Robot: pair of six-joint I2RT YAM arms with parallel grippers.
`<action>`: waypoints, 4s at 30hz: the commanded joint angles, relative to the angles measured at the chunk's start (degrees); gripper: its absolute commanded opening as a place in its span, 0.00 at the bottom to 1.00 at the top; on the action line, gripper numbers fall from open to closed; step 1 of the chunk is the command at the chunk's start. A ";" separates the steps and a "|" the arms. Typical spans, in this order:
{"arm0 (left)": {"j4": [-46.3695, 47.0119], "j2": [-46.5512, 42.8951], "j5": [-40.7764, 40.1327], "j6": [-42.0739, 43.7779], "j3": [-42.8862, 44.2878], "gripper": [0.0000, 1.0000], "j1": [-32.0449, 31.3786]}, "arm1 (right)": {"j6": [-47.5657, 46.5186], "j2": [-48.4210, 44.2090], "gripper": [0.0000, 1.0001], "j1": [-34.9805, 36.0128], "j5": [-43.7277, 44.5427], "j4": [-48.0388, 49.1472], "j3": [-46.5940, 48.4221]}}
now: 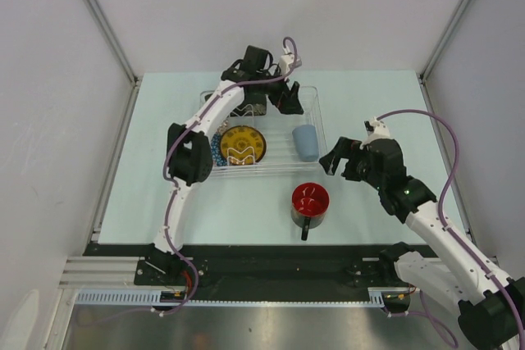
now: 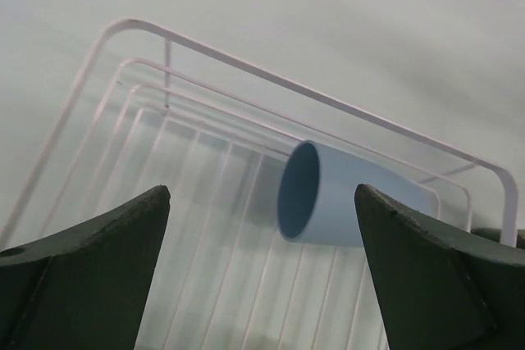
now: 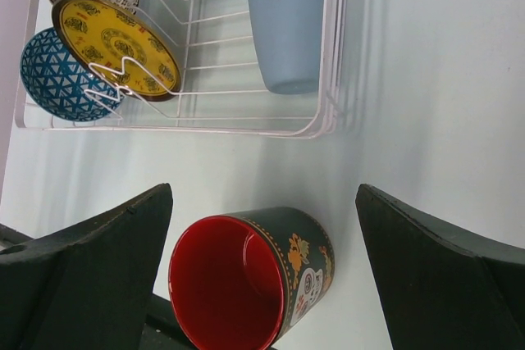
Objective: Load the mixed dishes into the dish rack
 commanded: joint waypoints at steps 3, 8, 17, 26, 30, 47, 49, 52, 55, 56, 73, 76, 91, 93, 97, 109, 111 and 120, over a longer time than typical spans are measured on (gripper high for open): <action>-4.57 1.05 10.65 0.63 -0.26 1.00 -1.05 | -0.05 0.49 1.00 0.26 2.12 1.14 -0.39; -4.13 -1.15 11.80 1.86 -3.25 1.00 -1.75 | 0.48 0.84 1.00 0.26 1.68 2.02 -1.27; -8.61 -0.80 10.22 6.43 -2.55 1.00 -4.39 | 0.39 -0.65 1.00 0.17 2.03 1.23 -1.44; -11.34 0.87 9.08 9.24 -3.69 1.00 -5.18 | 0.48 -0.92 1.00 -0.09 1.85 0.79 -1.44; -12.74 1.14 9.69 10.21 -3.69 0.97 -5.18 | 0.48 -0.74 1.00 -0.36 1.85 0.53 -1.53; -16.35 1.22 14.17 11.62 -3.70 0.53 -5.18 | 0.92 0.05 1.00 -1.32 1.33 0.53 -1.53; -17.66 1.75 15.22 12.06 -3.17 0.54 -5.18 | 0.83 0.05 1.00 -1.67 1.33 0.44 -1.62; -19.95 2.63 16.19 12.68 -2.11 0.70 -5.27 | 0.74 -0.04 1.00 -2.20 1.33 0.53 -1.53; -21.27 3.86 16.28 13.73 -2.02 0.85 -5.27 | 0.74 0.05 1.00 -2.29 1.41 0.26 -1.62; -21.36 4.30 15.85 14.08 -2.11 0.88 -5.27 | 0.74 -0.04 1.00 -2.29 1.41 0.17 -1.62; -21.54 2.99 17.16 15.14 -2.90 0.57 -5.18 | 1.09 0.49 1.00 -2.21 -0.17 0.35 -1.79; -21.71 2.02 16.72 15.05 -2.99 0.53 -5.18 | 1.18 0.40 1.00 -2.21 -0.17 0.26 -1.80; -29.10 -12.39 18.21 15.41 -3.08 0.00 -4.48 | 2.76 -0.91 1.00 -2.82 -3.49 2.54 -2.15; -28.05 -15.11 19.79 12.69 -2.99 0.00 -3.87 | 3.37 -2.49 1.00 -4.65 -6.04 5.52 -2.23; -23.66 -25.63 28.03 6.62 -6.75 0.00 -2.99 | 7.85 -3.99 1.00 -8.95 -19.99 15.71 -2.23; 69.80 -53.00 33.51 -68.03 -60.45 0.00 -0.35 | 51.97 11.20 1.00 -8.28 -39.81 74.32 -5.66; 69.82 -53.79 32.72 -73.20 -61.18 0.00 -0.44 | 52.68 13.06 1.00 -5.48 -38.67 78.30 -5.92; 63.36 -54.68 31.22 -66.07 -60.12 0.00 0.26 | 50.84 10.78 1.00 -1.07 -34.54 77.08 -5.93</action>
